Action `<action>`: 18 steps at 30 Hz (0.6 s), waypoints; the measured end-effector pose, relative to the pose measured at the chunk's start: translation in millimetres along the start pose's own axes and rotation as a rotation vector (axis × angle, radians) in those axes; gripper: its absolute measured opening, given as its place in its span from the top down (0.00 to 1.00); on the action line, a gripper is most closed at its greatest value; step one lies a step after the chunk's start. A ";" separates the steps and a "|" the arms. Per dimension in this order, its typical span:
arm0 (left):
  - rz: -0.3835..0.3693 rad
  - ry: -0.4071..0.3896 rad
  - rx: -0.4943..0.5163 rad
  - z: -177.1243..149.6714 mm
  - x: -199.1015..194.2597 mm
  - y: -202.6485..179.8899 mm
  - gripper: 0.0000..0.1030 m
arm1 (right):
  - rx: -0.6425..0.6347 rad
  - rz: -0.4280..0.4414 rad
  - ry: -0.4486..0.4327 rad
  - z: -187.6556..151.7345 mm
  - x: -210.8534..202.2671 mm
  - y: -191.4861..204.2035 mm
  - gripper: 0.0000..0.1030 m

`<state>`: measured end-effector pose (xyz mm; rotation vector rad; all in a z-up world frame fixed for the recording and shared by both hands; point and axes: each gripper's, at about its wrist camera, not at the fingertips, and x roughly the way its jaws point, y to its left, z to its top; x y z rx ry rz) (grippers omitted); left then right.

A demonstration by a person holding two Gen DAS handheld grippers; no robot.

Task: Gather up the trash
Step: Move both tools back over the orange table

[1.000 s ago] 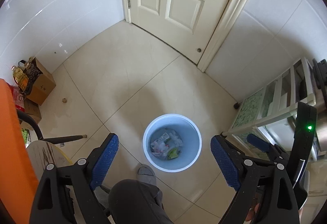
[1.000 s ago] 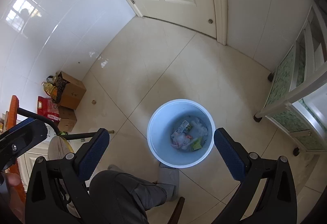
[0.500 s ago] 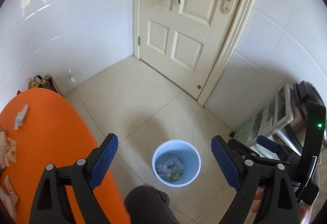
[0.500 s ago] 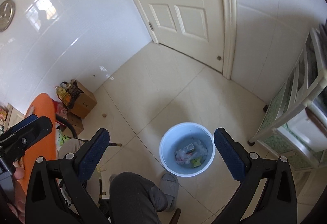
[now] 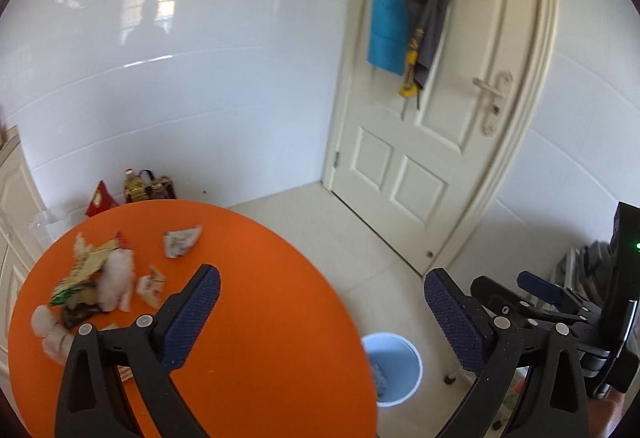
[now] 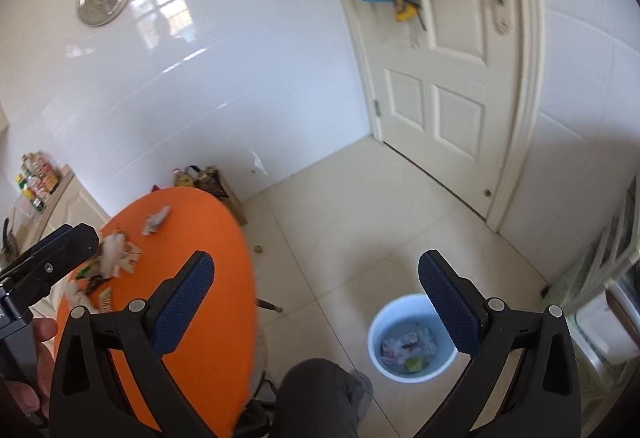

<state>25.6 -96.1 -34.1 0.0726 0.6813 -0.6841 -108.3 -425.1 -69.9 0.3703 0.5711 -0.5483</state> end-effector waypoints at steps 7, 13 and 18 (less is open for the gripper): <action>0.089 -0.063 -0.115 -37.3 -72.8 46.7 0.02 | -0.128 0.109 -0.033 7.7 -4.2 74.1 0.00; 0.191 -0.122 -0.188 -69.2 -143.1 76.7 0.01 | -0.212 0.207 -0.054 2.4 -12.3 130.4 0.00; 0.275 -0.162 -0.235 -100.2 -189.5 87.8 0.01 | -0.268 0.267 -0.065 -3.3 -18.7 165.8 0.00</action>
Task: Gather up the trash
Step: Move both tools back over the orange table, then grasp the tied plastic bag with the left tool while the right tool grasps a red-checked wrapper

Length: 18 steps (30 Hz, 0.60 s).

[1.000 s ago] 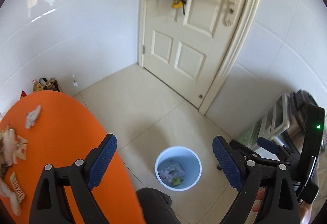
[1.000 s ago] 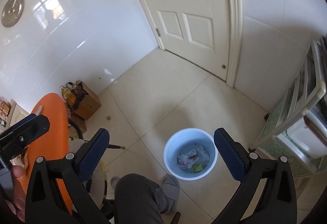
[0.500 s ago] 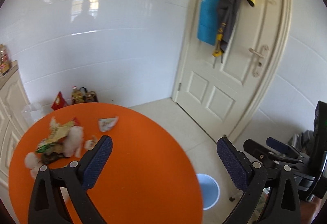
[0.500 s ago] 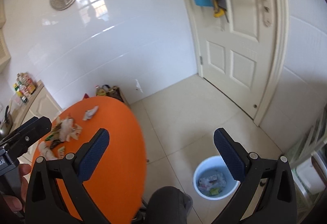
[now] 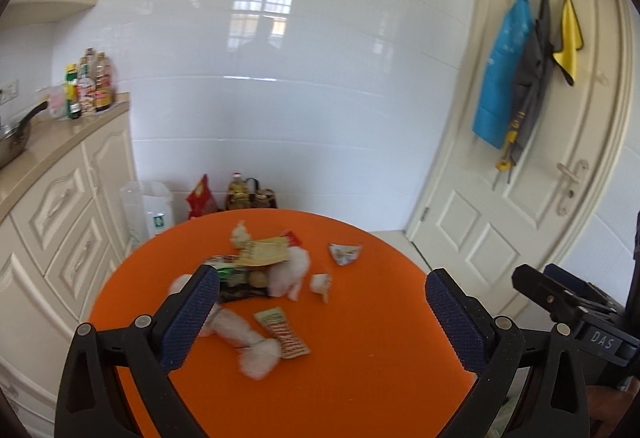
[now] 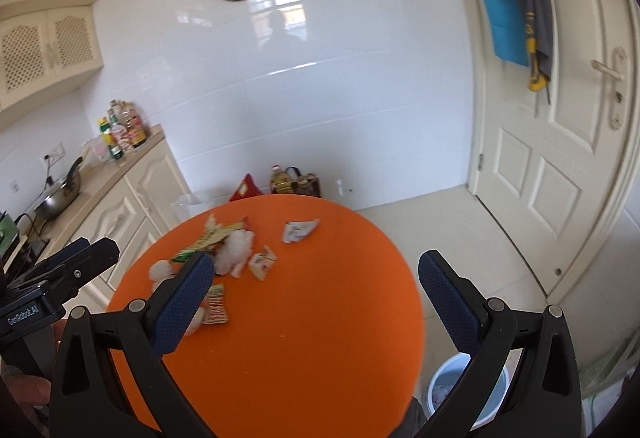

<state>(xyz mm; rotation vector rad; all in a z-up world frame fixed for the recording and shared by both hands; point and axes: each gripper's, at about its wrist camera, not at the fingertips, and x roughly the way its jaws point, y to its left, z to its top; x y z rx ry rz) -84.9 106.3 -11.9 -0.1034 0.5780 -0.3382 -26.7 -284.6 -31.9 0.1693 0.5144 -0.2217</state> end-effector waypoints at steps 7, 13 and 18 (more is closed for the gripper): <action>0.080 -0.016 -0.035 -22.0 -14.8 -0.8 0.01 | -0.044 0.048 -0.010 1.7 1.4 30.2 0.00; 0.135 0.028 -0.049 -29.9 2.1 0.2 0.01 | -0.095 0.086 0.007 -1.6 12.6 54.0 0.00; 0.166 0.094 -0.074 -31.3 26.7 3.1 0.01 | -0.113 0.112 0.087 -15.5 44.9 68.9 0.00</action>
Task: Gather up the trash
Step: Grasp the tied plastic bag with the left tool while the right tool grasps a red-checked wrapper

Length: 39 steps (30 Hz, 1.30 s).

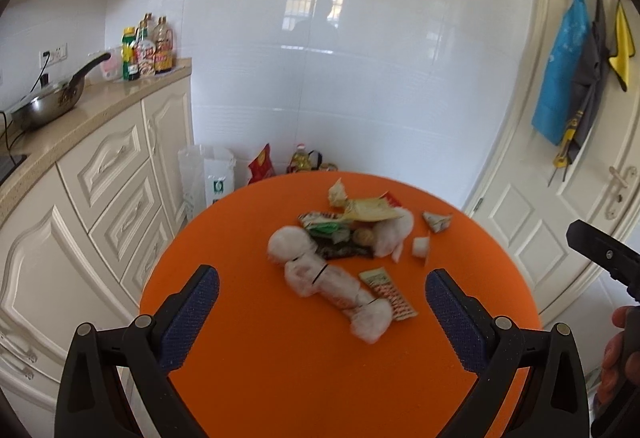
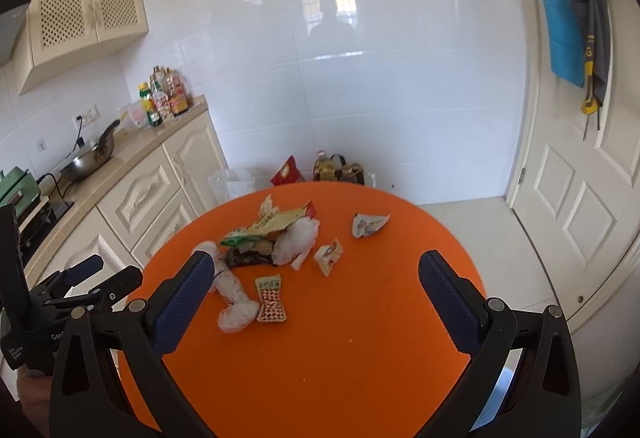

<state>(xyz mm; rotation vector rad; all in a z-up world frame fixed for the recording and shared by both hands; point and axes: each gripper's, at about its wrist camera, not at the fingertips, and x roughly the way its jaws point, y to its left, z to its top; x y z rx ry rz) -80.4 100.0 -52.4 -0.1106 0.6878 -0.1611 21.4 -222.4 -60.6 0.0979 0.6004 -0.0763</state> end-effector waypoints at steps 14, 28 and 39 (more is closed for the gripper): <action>-0.004 0.196 -0.100 27.2 128.2 -9.5 0.01 | -0.006 -0.015 0.184 -22.9 86.6 1.1 0.00; 0.061 0.292 -0.088 45.5 237.7 -44.3 0.23 | 0.021 0.010 0.266 -31.4 134.8 -19.8 0.00; 0.064 0.317 0.054 53.6 262.1 -43.2 0.38 | -0.056 0.052 0.321 -53.2 171.0 15.6 0.06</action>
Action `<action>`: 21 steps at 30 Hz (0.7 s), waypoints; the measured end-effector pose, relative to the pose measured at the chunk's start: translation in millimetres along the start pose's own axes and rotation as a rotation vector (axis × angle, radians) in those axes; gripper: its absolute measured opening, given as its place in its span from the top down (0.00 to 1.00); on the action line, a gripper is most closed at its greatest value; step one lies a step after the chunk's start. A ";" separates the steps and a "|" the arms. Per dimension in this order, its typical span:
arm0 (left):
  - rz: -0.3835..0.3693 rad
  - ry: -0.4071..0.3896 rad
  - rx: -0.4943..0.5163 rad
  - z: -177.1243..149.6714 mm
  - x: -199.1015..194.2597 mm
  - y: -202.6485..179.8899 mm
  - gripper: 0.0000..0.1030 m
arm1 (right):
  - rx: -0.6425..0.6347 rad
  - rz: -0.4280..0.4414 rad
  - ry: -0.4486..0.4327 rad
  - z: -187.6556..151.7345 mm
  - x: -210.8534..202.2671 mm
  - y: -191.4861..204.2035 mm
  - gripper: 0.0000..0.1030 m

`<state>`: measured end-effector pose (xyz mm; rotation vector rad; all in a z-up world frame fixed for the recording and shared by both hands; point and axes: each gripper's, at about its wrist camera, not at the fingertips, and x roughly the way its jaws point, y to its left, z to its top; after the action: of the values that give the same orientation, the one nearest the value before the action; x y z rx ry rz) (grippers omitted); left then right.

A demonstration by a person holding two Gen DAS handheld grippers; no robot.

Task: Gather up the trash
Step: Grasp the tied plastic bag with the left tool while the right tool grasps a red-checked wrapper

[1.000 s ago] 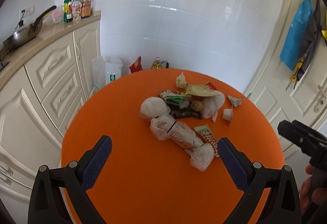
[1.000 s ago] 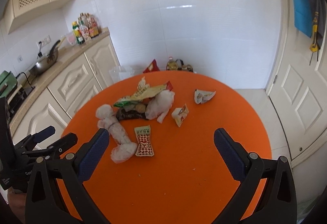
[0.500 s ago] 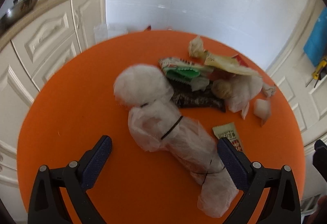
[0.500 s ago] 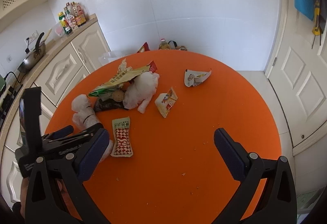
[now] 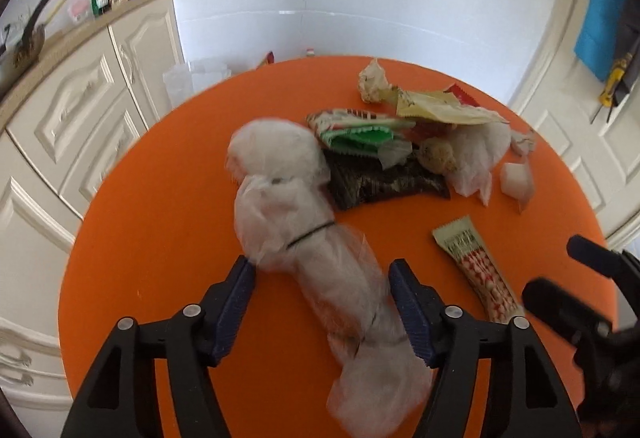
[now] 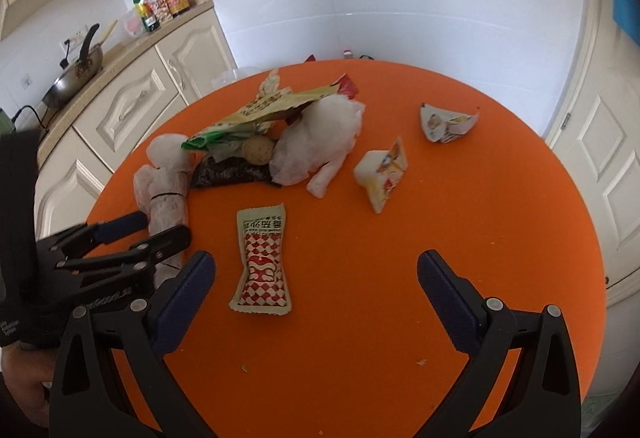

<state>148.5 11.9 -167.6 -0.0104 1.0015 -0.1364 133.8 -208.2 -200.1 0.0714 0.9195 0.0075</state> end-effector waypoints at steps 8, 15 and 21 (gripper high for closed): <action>-0.043 -0.009 -0.014 8.1 -3.3 12.1 0.73 | -0.072 0.007 0.019 -6.5 18.9 19.6 0.24; -0.042 -0.012 -0.013 -9.6 -17.6 15.9 0.74 | -0.152 -0.042 -0.018 -14.4 21.6 30.0 0.81; -0.077 -0.028 0.001 0.1 -8.0 -3.2 0.74 | -0.062 0.037 -0.003 -24.2 4.6 9.6 0.87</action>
<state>144.0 9.7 -160.6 -0.0501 0.9731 -0.2066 117.6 -197.1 -217.8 0.0306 0.9143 0.0703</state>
